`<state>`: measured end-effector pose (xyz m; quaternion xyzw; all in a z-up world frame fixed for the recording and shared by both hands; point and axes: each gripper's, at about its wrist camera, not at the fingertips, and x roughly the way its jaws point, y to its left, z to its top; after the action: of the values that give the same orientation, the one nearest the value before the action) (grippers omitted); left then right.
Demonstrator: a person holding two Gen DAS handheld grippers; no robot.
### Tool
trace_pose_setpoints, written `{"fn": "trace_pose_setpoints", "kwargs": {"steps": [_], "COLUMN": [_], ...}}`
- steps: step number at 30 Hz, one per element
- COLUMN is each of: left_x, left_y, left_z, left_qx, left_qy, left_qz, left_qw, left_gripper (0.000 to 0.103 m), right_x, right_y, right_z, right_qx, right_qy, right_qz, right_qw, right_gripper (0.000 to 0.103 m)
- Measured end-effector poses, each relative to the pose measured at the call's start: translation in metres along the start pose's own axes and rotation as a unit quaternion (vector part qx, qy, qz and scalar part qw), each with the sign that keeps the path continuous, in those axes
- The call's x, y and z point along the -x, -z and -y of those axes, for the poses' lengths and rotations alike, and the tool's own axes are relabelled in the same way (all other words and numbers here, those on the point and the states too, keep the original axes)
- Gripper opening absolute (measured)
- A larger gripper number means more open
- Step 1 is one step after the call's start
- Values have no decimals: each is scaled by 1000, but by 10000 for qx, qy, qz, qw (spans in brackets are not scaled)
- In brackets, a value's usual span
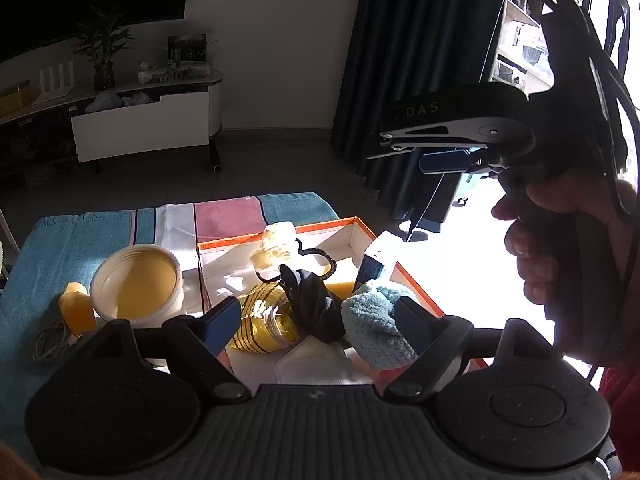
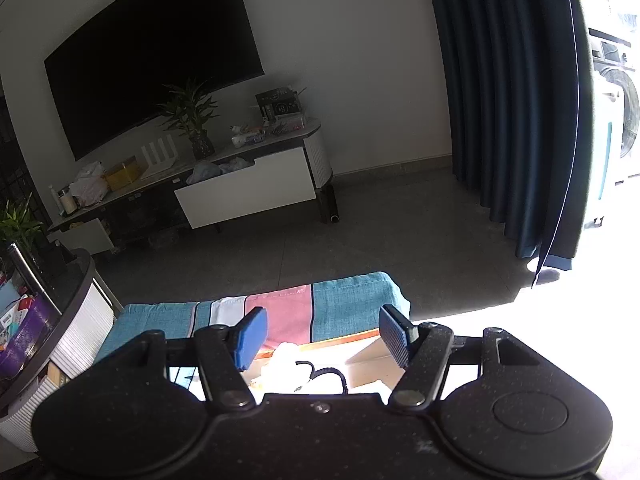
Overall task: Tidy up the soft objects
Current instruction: 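Withdraw both tools from the box back over the table cloth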
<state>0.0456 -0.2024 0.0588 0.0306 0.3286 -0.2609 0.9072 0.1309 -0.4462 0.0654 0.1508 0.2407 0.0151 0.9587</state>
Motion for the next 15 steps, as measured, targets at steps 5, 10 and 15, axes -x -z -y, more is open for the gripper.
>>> {"fn": "trace_pose_setpoints", "kwargs": {"steps": [5, 10, 15], "left_x": [15, 27, 44], "left_y": [-1, 0, 2], "left_z": [-6, -23, -44], "left_qx": [68, 289, 432], "left_qy": [-63, -276, -634], "left_qz": [152, 203, 273], "left_qw": [9998, 9990, 9967], "left_gripper": [86, 87, 87], "right_x": [30, 58, 72], "right_y": [14, 26, 39], "right_z": [-17, -36, -63], "right_qx": [383, 537, 745], "right_qy": [213, 95, -32], "right_qz": [215, 388, 421], "right_qw": [9988, 9978, 9963], "right_gripper": [75, 75, 77]}}
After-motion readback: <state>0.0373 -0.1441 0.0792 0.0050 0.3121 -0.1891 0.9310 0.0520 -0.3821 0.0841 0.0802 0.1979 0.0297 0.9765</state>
